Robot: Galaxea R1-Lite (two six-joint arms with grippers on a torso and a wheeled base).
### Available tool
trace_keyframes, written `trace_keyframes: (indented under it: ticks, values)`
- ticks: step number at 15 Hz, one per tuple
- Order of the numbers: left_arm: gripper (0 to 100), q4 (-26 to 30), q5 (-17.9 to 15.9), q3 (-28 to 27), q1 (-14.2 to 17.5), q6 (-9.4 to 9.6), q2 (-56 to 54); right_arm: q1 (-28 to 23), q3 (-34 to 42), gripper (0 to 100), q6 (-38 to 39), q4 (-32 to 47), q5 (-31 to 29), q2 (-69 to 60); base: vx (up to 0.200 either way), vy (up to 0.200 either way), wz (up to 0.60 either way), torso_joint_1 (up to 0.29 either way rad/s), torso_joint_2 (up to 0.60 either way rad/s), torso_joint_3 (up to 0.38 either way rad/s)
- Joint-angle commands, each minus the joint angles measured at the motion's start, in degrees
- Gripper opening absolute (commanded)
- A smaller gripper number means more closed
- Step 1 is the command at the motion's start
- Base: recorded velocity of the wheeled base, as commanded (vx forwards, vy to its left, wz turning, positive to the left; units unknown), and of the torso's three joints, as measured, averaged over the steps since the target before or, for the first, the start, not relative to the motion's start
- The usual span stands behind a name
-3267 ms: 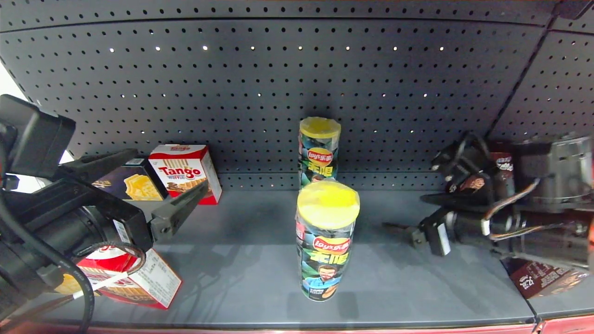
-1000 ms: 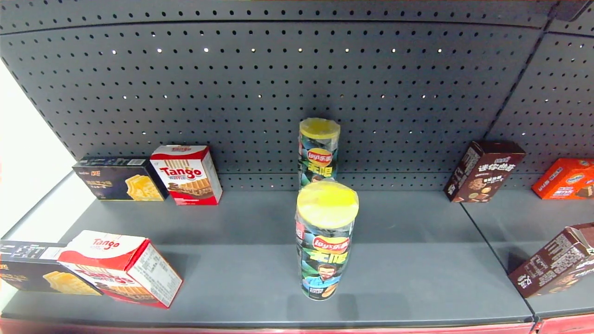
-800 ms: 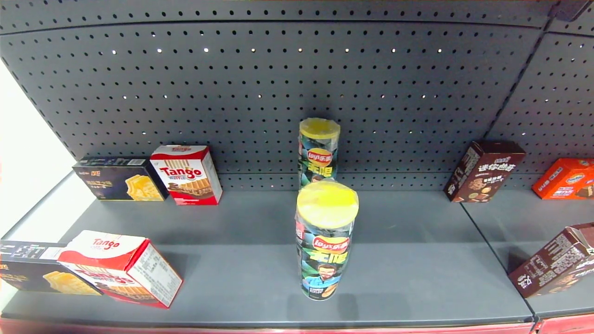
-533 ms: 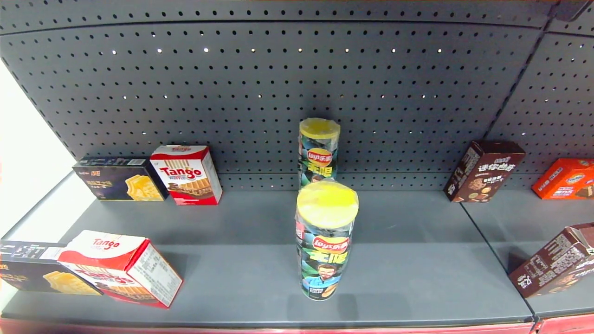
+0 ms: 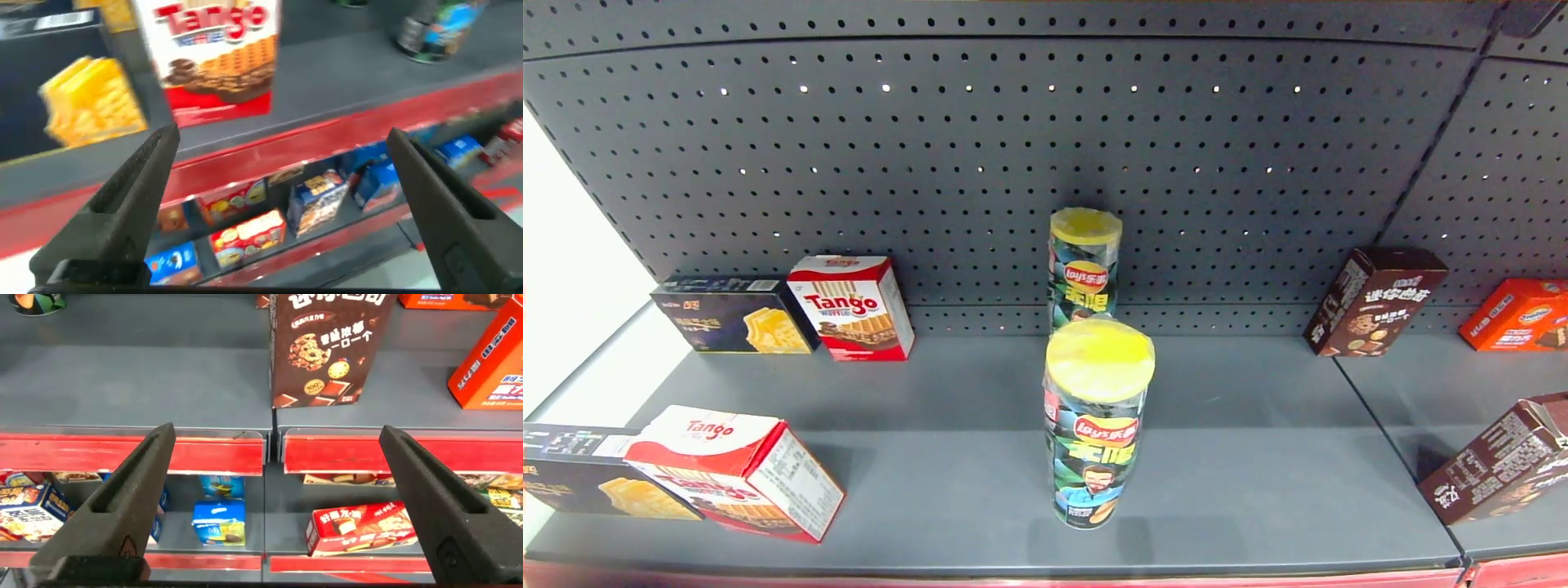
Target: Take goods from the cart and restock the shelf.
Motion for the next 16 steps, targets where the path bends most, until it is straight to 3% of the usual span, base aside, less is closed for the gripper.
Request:
trace_keyframes:
  ticks: [1, 3, 4, 5, 6, 7, 8, 10, 11, 12, 13, 14, 15, 16]
  values:
    - [100, -3.1, -16.7, 1.0, 18.5, -3.16, 4.0, 0.0, 0.0, 100, 0.0, 0.0, 0.0, 0.2, 0.000, 0.000, 0.00, 0.000, 0.00, 0.000]
    - [100, -6.0, -22.2, 2.3, 20.8, -3.51, 4.0, 0.0, 0.0, 100, 0.0, 0.0, 0.0, 0.2, 0.000, 0.000, 0.00, 0.000, 0.00, 0.000]
    - [100, -5.9, -19.7, 2.3, 21.1, -3.42, 4.1, 0.0, 0.0, 100, 0.0, 0.0, 0.0, 0.1, 0.000, 0.000, 0.00, 0.000, 0.00, 0.000]
    - [100, -5.3, -14.0, 2.1, 22.7, -2.01, 4.1, 0.0, 0.0, 100, 0.0, 0.0, 0.0, 0.2, 0.000, 0.000, 0.00, 0.000, 0.00, 0.000]
    - [100, -4.5, -12.8, 1.9, 24.0, -0.78, 4.0, 0.0, 0.0, 100, 0.0, 0.0, 0.0, 0.2, 0.000, 0.000, 0.00, 0.000, 0.00, 0.000]
    - [100, -1.3, -12.6, 0.7, 30.6, 1.76, 3.9, 0.0, 0.0, 100, 0.0, 0.0, 0.0, 0.2, 0.000, 0.000, 0.00, 0.000, 0.00, 0.000]
    - [100, -1.1, -12.6, 0.6, 32.3, 1.50, 3.2, 0.0, 0.0, 100, 0.0, 0.0, 0.0, 0.2, 0.000, 0.000, 0.00, 0.000, 0.00, 0.000]
    - [100, -1.3, -12.6, 0.7, 31.3, 1.50, 2.6, 0.0, 0.0, 100, 0.0, 0.0, 0.0, 0.2, 0.000, 0.000, 0.00, 0.000, 0.00, 0.000]
    - [100, -2.0, -15.3, 0.8, 29.1, 1.59, 0.3, 0.0, 0.0, 100, 0.0, 0.0, 0.0, 0.2, 0.000, 0.000, 0.00, 0.000, 0.00, 0.000]
    - [100, -4.6, -23.2, 1.6, 28.6, 1.15, -1.1, 0.0, 0.0, 100, 0.0, 0.0, 0.0, 0.1, 0.000, 0.000, 0.00, 0.000, 0.00, 0.000]
    - [100, -6.0, -27.2, 2.2, 28.6, -0.78, -1.1, 0.0, 0.0, 100, 0.0, 0.0, 0.0, 0.2, 0.000, 0.000, 0.00, 0.000, 0.00, 0.000]
    - [100, -6.2, -28.1, 2.2, 28.6, -3.68, -1.1, 0.0, 0.0, 100, 0.0, 0.0, 0.0, 0.2, 0.000, 0.000, 0.00, 0.000, 0.00, 0.000]
    - [100, -6.2, -28.3, 2.2, 28.6, -3.95, -1.1, 0.0, 0.0, 100, 0.0, 0.0, 0.0, 0.2, 0.000, 0.000, 0.00, 0.000, 0.00, 0.000]
    - [100, -6.1, -27.6, 2.0, 28.6, -6.06, -1.1, 0.0, 0.0, 100, 0.0, 0.0, 0.0, 0.2, 0.000, 0.000, 0.00, 0.000, 0.00, 0.000]
